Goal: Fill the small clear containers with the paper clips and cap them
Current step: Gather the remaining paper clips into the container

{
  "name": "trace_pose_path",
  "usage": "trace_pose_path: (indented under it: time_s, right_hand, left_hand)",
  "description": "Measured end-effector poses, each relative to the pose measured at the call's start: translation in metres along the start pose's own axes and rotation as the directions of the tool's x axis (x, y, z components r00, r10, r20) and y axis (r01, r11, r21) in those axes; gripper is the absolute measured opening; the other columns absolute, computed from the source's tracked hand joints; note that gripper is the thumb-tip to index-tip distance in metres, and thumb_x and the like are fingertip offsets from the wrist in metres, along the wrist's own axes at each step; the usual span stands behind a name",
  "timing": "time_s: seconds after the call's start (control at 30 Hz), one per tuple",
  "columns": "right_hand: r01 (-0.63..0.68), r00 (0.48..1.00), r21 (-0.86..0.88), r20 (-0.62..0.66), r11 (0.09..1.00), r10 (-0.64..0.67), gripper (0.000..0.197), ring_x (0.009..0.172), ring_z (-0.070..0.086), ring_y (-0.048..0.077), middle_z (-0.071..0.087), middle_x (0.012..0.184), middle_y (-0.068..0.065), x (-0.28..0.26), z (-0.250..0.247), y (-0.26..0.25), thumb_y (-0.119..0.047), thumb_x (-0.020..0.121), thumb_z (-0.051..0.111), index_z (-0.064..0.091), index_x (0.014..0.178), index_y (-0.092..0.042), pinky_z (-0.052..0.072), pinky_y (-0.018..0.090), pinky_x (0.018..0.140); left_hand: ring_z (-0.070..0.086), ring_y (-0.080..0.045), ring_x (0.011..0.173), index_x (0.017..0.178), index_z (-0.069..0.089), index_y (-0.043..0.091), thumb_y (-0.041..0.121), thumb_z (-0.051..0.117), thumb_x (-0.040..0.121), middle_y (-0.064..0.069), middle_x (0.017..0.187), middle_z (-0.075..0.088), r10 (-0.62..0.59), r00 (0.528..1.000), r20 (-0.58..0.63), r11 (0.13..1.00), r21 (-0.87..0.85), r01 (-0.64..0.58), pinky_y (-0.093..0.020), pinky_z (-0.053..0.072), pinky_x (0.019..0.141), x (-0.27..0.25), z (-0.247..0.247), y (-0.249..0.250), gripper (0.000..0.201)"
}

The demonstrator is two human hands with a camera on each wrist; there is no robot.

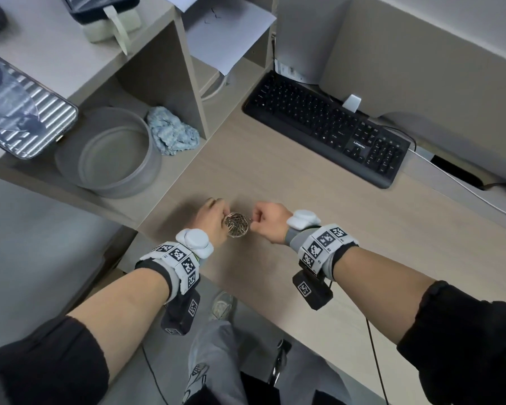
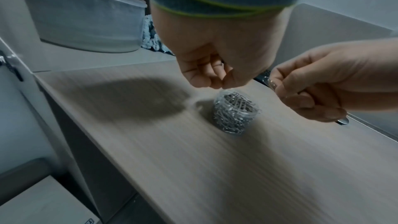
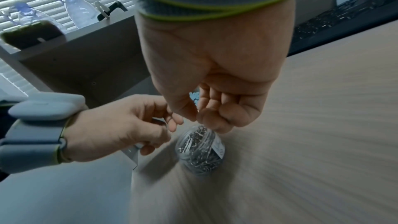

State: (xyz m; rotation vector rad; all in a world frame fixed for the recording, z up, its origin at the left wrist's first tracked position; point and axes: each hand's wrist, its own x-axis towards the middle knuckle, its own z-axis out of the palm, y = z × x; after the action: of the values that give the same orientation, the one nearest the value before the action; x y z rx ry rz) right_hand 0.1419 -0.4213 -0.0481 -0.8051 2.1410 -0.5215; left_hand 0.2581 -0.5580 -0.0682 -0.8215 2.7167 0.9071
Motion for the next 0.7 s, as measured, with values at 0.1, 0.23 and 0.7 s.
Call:
trace_pose_path:
  time_s: [0.1, 0.23, 0.7]
  right_hand:
    - [0.014, 1.0, -0.018, -0.01, 1.0, -0.015, 0.018, 0.05, 0.049, 0.014, 0.056, 0.066, -0.003, 0.011, 0.006, -0.011, -0.015, 0.081, 0.061, 0.05, 0.07, -0.023, 0.045, 0.029, 0.056]
    - [0.036, 0.999, -0.057, 0.018, 0.998, -0.035, 0.012, 0.063, 0.059, 0.026, 0.068, 0.083, 0.007, 0.019, 0.012, -0.015, -0.015, 0.084, 0.062, 0.053, 0.082, -0.022, 0.051, 0.035, 0.064]
    - [-0.031, 0.999, -0.127, 0.018, 0.991, 0.033, 0.034, 0.078, 0.061, 0.033, 0.064, 0.089, 0.01, 0.028, 0.028, -0.001, -0.033, 0.08, 0.07, 0.046, 0.096, -0.015, 0.05, 0.042, 0.068]
  left_hand:
    - [0.058, -0.033, 0.098, 0.118, 0.051, 0.012, 0.004, 0.063, 0.07, -0.009, 0.12, 0.048, -0.057, 0.994, 0.092, 0.998, -0.004, 0.057, -0.042, 0.049, 0.082, -0.002, 0.003, -0.013, 0.05]
    - [0.053, -0.033, 0.113, 0.139, 0.037, 0.013, 0.02, 0.079, 0.068, -0.011, 0.136, 0.036, -0.091, 0.977, 0.191, 0.995, -0.028, 0.098, -0.038, 0.045, 0.095, -0.005, 0.011, -0.018, 0.083]
    - [0.057, -0.037, 0.1, 0.132, 0.042, 0.013, 0.026, 0.079, 0.072, -0.012, 0.127, 0.037, -0.078, 0.98, 0.183, 0.996, -0.024, 0.084, -0.038, 0.047, 0.08, 0.002, 0.027, -0.005, 0.071]
